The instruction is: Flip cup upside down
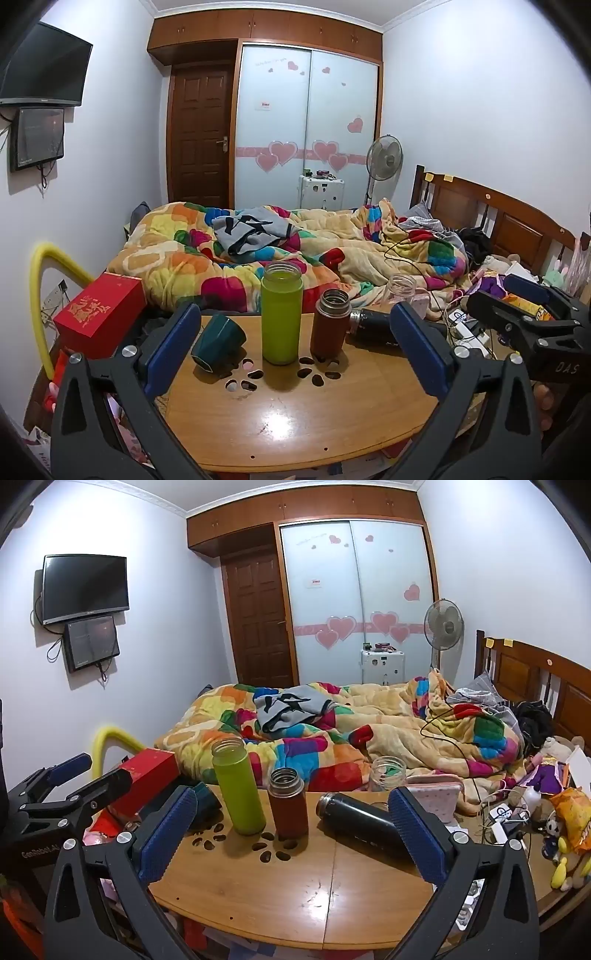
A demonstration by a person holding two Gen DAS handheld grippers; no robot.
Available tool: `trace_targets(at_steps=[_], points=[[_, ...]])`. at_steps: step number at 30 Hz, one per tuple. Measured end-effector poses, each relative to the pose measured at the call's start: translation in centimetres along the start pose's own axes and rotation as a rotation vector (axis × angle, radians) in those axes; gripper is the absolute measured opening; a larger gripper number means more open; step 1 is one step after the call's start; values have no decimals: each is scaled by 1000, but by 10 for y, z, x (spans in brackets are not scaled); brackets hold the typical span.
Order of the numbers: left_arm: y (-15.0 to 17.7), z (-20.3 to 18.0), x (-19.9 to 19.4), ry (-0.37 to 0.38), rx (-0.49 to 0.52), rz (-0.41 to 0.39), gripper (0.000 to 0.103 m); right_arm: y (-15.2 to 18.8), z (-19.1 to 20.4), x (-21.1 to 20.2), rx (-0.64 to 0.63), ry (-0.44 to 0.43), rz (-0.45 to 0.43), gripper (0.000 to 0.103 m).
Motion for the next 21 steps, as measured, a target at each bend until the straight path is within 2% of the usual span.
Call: trace_targets(at_steps=[21], points=[[-9,-15,-13,-1,34,-53,103,-1,2,2,6,-1,3,103]])
Point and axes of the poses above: each gripper's, at about its wrist camera, not at the fingertips, and x roughly the way its jaws point, z to its left, y to its underside, the point moved 4 cm from there along x, roughly the way its jaws point, and after that the axes turned 12 degrees about -y, right-handed, at the moved point
